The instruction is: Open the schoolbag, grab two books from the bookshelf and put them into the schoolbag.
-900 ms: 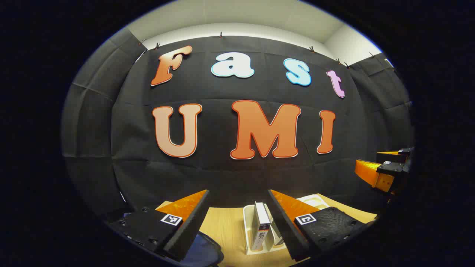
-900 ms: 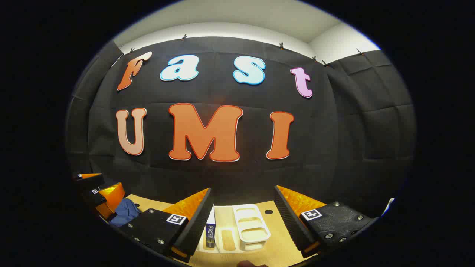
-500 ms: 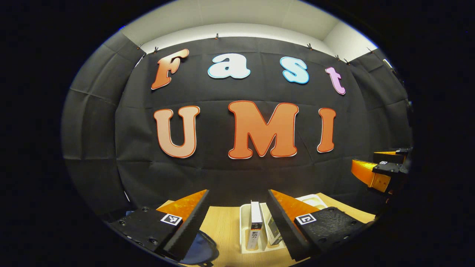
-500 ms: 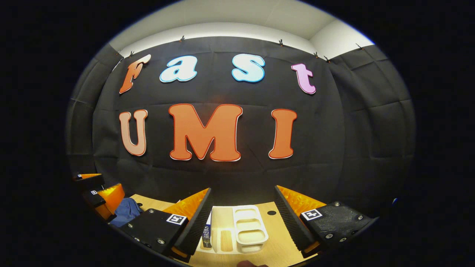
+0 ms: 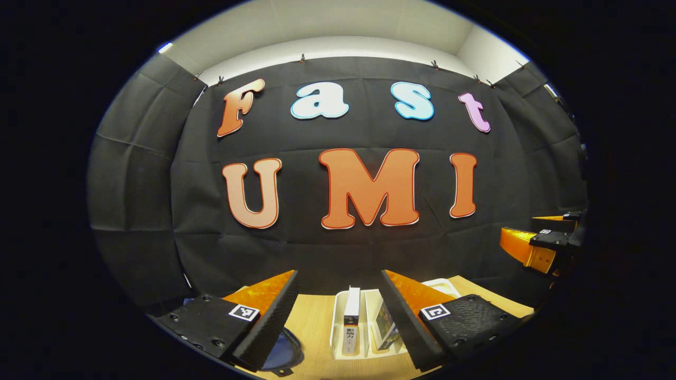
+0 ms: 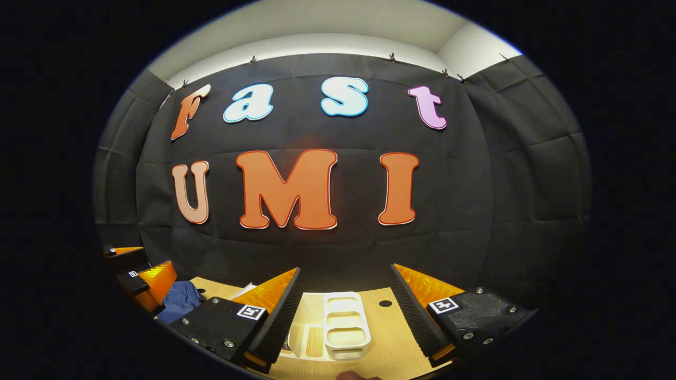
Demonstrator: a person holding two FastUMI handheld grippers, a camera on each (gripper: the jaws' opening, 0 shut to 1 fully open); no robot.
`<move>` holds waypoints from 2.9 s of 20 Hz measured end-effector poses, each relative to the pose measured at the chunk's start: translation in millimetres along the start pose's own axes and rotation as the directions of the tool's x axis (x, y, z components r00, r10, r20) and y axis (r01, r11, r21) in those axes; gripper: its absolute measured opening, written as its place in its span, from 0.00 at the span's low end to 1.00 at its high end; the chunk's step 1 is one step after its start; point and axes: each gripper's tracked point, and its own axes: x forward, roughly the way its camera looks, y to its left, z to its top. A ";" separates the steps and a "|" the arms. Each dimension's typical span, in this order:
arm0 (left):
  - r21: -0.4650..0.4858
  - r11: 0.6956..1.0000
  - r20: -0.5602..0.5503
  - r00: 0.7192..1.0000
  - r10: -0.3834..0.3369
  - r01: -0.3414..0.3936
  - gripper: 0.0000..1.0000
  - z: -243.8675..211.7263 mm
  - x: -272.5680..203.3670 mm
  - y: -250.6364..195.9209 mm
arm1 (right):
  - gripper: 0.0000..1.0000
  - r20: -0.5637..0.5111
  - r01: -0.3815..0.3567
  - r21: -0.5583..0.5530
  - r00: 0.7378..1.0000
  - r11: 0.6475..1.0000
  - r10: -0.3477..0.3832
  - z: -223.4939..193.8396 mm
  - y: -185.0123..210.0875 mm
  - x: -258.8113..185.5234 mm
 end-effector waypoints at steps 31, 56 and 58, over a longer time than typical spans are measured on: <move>-0.009 0.999 0.017 0.999 -0.035 0.035 0.95 -10.8 33.2 93.4 | 0.96 -0.008 0.055 -0.074 0.998 0.996 -0.056 -9.6 75.2 8.1; 0.315 0.949 -0.358 0.928 0.099 0.020 0.98 -190.9 20.9 164.8 | 0.96 -0.049 0.078 -0.121 0.995 0.990 -0.085 -31.3 66.2 15.1; 0.355 0.934 -0.396 0.912 0.109 0.042 0.98 -208.1 17.7 167.4 | 0.96 -0.053 0.091 -0.133 0.994 0.987 -0.099 -35.5 63.7 15.7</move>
